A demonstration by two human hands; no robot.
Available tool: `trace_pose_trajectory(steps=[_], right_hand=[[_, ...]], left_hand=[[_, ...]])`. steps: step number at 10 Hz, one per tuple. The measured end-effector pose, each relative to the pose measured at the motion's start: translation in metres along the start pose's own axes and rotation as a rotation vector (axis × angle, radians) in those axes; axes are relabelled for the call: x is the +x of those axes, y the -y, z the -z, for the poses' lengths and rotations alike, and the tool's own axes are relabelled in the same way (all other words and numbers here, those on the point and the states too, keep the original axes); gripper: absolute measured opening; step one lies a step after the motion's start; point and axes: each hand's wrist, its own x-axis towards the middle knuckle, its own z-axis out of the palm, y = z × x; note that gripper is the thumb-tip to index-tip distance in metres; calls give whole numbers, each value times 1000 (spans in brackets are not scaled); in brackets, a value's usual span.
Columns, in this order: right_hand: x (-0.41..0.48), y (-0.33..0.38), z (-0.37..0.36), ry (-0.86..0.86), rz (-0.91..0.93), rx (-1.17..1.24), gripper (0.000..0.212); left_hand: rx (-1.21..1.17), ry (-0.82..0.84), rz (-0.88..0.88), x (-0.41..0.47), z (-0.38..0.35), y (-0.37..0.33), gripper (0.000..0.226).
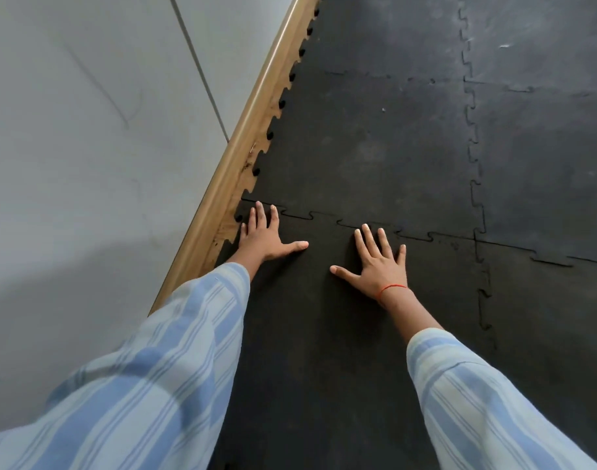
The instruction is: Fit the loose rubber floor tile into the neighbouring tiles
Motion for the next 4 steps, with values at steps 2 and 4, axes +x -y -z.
trace_pose_trajectory(steps=[2, 4], right_hand=[[0, 6, 0, 52, -32, -58, 94], [-10, 25, 57, 331, -153, 54, 86]], left_hand=[[108, 80, 102, 1, 14, -14, 117], [262, 173, 88, -43, 54, -66, 75]])
